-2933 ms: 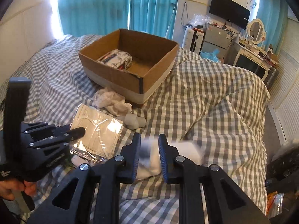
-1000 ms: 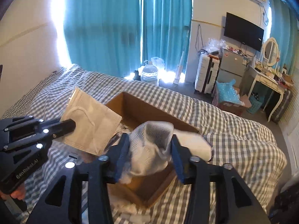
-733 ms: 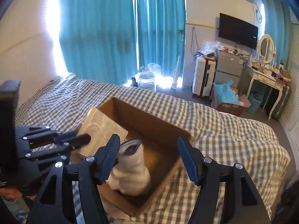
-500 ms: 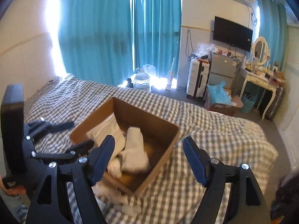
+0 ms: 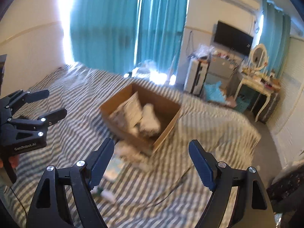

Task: Organize soft objects
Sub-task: 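Grasp the white gloves tied with a green band with the right tool, then grasp the blue cotton-pad pack with the left tool, then carry the cotton pads and banded gloves into the cardboard box and open both tools, then grasp the white lace cloth with the left tool while the right tool grasps a white sock, then carry the lace cloth and sock into the cardboard box and open both tools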

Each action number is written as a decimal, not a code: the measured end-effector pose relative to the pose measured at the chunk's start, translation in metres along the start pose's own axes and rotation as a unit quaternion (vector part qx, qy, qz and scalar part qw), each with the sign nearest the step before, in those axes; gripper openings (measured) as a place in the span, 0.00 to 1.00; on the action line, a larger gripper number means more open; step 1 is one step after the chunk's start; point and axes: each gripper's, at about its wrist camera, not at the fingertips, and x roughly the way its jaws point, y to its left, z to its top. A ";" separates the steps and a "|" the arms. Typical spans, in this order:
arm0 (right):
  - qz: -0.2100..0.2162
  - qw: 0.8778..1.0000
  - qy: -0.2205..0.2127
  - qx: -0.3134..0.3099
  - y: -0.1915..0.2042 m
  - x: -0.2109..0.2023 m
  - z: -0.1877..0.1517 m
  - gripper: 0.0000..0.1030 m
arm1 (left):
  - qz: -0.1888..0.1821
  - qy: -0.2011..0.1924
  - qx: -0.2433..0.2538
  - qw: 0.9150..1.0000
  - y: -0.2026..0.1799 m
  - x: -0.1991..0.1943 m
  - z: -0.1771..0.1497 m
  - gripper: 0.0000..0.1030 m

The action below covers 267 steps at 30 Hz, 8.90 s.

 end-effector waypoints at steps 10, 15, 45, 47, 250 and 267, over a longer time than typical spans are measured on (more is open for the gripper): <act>0.083 0.991 0.108 -0.008 0.067 0.096 -0.120 0.79 | 0.016 0.082 -0.025 0.996 -0.003 0.039 -0.117 0.75; 0.109 0.983 0.143 -0.029 0.083 0.132 -0.136 0.78 | 0.028 0.127 -0.036 0.991 0.000 0.061 -0.151 0.75; 0.050 0.996 0.070 0.032 -0.003 0.088 -0.090 0.29 | -0.010 0.118 -0.056 0.991 -0.042 0.089 -0.109 0.75; 0.036 0.996 0.072 0.043 -0.018 0.093 -0.082 0.29 | -0.022 0.119 -0.055 0.991 -0.056 0.099 -0.104 0.75; 0.029 1.000 0.009 -0.006 -0.006 0.107 0.009 0.11 | -0.080 0.019 -0.042 0.996 -0.010 0.104 -0.005 0.15; 0.045 0.997 0.011 0.058 -0.052 0.236 0.097 0.16 | -0.034 0.004 0.015 0.999 -0.007 0.225 0.086 0.16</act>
